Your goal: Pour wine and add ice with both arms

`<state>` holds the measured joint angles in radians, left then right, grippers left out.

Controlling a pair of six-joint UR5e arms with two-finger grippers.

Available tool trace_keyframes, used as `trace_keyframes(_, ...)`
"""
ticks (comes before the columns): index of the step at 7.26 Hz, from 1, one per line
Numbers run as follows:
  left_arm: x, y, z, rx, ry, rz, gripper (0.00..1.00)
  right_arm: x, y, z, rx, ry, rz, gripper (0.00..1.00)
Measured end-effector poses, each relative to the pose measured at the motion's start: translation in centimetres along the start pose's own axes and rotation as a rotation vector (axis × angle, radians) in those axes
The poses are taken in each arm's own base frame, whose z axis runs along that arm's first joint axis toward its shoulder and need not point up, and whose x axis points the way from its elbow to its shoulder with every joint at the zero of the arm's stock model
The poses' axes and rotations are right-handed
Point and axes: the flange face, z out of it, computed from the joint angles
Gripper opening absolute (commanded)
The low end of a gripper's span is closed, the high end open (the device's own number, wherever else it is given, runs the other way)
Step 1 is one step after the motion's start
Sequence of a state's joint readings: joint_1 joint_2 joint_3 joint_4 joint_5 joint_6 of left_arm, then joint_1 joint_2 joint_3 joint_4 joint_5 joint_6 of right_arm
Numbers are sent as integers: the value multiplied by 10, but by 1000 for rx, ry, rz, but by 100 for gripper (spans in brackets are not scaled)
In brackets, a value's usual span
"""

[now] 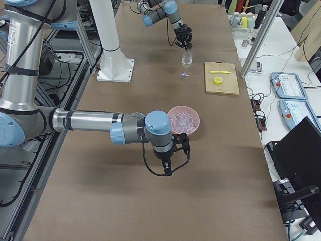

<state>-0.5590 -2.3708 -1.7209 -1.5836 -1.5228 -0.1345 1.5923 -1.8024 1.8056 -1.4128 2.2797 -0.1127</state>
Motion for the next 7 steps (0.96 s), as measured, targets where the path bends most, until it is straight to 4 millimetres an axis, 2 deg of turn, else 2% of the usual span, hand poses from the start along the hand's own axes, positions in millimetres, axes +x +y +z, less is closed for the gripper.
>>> trace_keyframes(7,-5,-22,-15,-135,-121,91,0,2,5,3,-8,-3,8,100)
